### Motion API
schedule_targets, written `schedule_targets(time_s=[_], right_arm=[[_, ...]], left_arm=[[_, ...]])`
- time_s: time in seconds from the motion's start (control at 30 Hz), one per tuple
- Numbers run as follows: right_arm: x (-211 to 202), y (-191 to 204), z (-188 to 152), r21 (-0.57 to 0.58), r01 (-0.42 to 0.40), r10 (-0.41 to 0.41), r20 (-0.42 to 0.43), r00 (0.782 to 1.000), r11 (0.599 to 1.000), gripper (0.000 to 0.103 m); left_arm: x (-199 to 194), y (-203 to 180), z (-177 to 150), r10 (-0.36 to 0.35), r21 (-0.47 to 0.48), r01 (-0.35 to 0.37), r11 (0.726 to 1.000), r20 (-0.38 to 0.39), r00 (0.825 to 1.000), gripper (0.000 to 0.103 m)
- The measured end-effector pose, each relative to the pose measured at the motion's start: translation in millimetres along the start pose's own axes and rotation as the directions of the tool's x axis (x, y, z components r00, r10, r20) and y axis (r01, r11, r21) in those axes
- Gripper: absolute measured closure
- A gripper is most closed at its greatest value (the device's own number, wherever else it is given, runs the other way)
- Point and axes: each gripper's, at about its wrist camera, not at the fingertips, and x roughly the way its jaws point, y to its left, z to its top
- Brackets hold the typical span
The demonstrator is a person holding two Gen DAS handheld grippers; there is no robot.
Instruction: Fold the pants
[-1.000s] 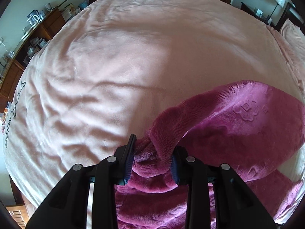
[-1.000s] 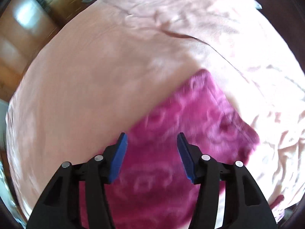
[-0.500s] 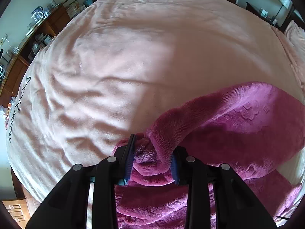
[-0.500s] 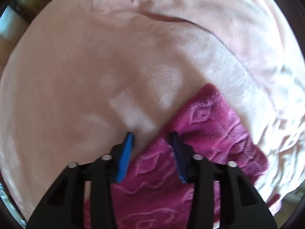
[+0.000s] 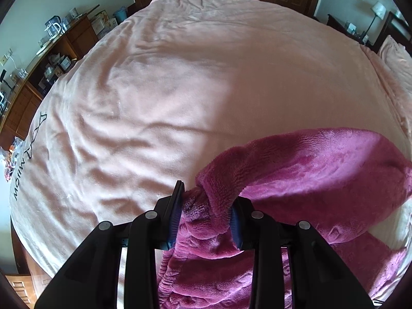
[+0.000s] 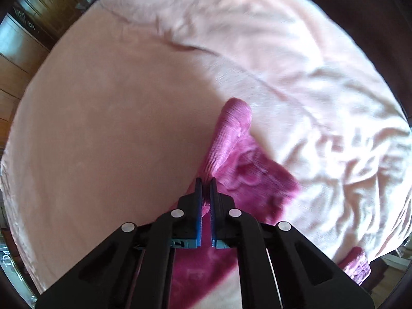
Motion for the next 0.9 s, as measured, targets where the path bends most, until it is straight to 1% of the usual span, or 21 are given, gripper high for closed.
schedule_targets(time_s=[0.17,0.2,0.27,0.37,0.4,0.57,0.67,0.8,0.9], right_arm=[[-50.1,-37.5,-29.5,0.041,-0.045,0.043,0.046,0.998,0.998,0.099],[-58.6,-50.3,-36.0,0.058,-0.059,0.056,0.056,0.997,0.997,0.099],[-71.4,-64.6,-45.7,0.084,-0.076,0.07,0.069,0.995,0.994,0.099],[-90.1,-96.3,-66.9,0.117,-0.09,0.08,0.086,0.993,0.989,0.099],[-98.4,-108.1,-78.5,0.128,-0.091,0.079,0.093,0.993,0.988,0.099],[-109.9,-155.0,-119.1,0.199,-0.097,0.077,0.107,0.991,0.975,0.099],[-116.7,-187.5,-151.6,0.243,-0.089,0.066,0.101,0.993,0.966,0.099],[-121.5,-222.7,-182.4,0.293,-0.082,0.06,0.083,0.995,0.953,0.099],[-118.5,-251.4,-204.2,0.31,-0.052,0.035,0.06,0.998,0.949,0.099]], left_arm=[[-15.1,7.1,-2.7,-0.029,0.013,0.028,1.0,0.034,0.999,0.071],[-18.2,8.8,-4.4,-0.037,0.016,0.037,0.999,0.042,0.998,0.072],[-24.0,12.3,-8.9,-0.055,0.023,0.054,0.998,0.056,0.997,0.072],[-32.7,19.0,-16.4,-0.083,0.03,0.081,0.996,0.071,0.994,0.072],[-35.3,21.7,-19.2,-0.091,0.031,0.089,0.996,0.075,0.993,0.072],[-47.7,35.0,-36.9,-0.134,0.048,0.13,0.99,0.081,0.988,0.072],[-56.3,40.3,-48.7,-0.151,0.058,0.146,0.988,0.081,0.985,0.072],[-70.6,49.7,-66.5,-0.158,0.072,0.152,0.986,0.083,0.984,0.072],[-79.4,56.3,-82.1,-0.149,0.077,0.143,0.987,0.079,0.986,0.072]])
